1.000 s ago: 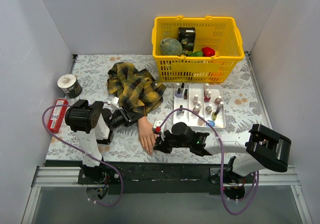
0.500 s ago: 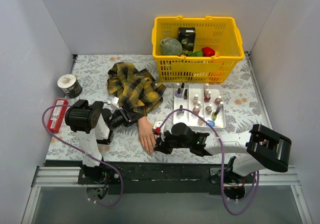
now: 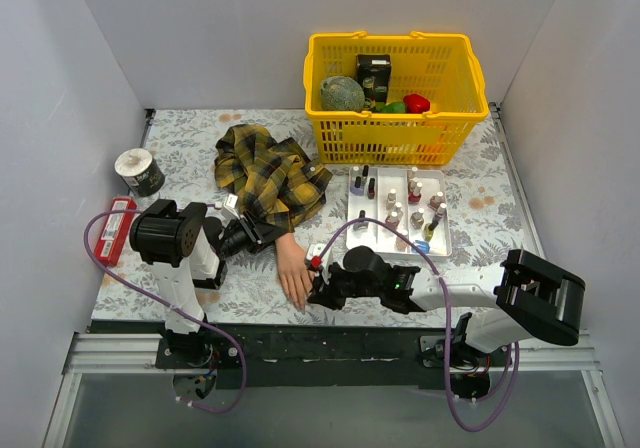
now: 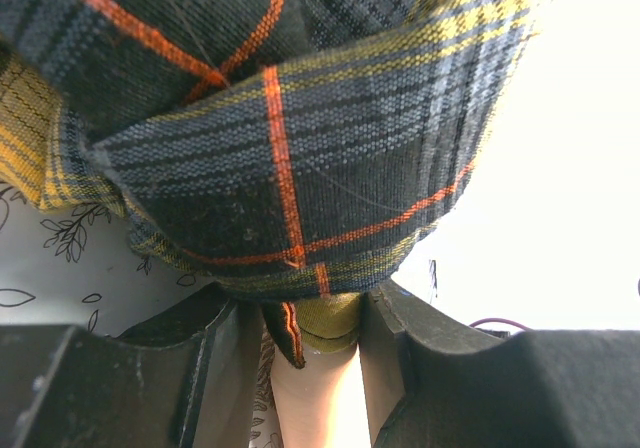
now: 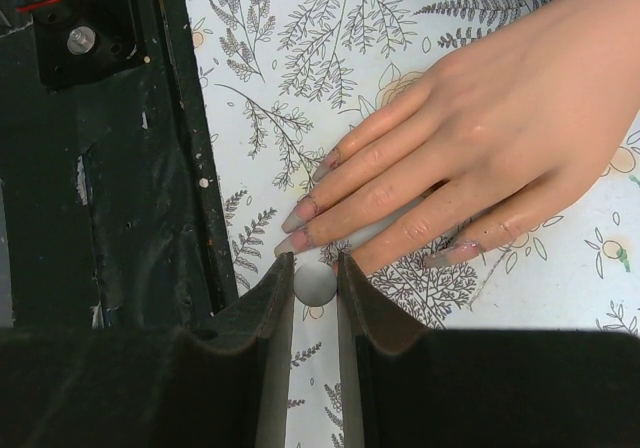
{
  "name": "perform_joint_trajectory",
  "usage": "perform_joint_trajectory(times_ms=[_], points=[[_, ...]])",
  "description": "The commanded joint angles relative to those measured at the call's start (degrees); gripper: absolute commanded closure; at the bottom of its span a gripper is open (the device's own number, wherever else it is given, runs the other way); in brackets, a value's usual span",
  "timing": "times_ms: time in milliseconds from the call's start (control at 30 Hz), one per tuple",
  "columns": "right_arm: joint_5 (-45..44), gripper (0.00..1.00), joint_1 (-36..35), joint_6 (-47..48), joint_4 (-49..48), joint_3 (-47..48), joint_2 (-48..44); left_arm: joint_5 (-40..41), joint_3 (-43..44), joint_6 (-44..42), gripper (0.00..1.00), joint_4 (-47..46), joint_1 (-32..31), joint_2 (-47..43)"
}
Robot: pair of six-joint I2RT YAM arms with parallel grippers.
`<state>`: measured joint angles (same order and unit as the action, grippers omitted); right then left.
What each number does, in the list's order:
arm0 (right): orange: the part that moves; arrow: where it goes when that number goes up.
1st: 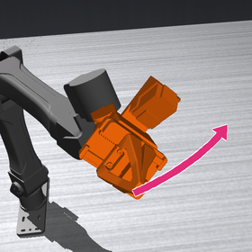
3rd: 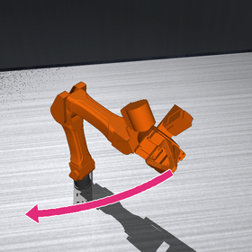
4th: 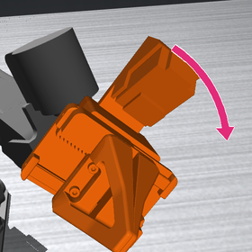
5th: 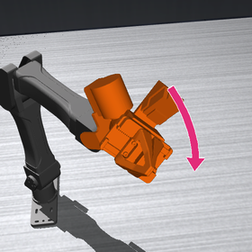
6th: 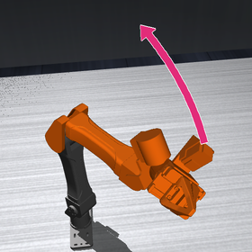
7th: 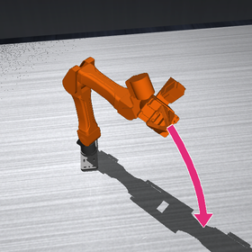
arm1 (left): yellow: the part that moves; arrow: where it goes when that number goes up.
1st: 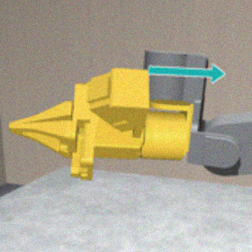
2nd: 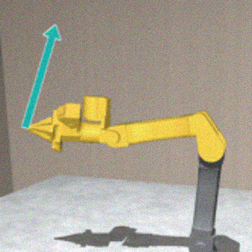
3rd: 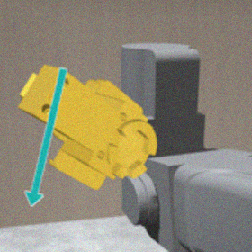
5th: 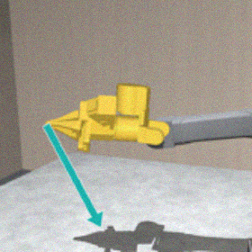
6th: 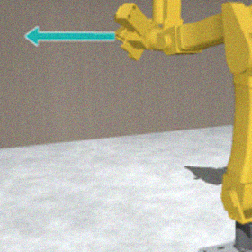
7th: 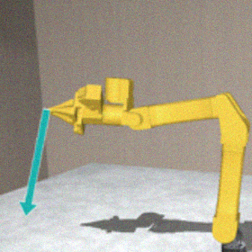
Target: Paint the nails
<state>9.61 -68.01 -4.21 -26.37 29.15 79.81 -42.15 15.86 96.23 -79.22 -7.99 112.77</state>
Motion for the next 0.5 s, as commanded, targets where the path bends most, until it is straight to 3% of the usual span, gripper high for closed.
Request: perform_joint_trajectory(times_ms=[0, 467], points=[[1.12, 0.99, -0.55, 0.78, -0.17, 0.74, -0.01, -0.21, -1.62, -5.08, 0.81, -0.94, -0.36, -0.89], [1.73, 0.99, -0.99, 1.22, 0.44, 0.82, -0.27, -0.30, -1.71, -5.08, 0.81, -0.85, -0.36, -1.15]])
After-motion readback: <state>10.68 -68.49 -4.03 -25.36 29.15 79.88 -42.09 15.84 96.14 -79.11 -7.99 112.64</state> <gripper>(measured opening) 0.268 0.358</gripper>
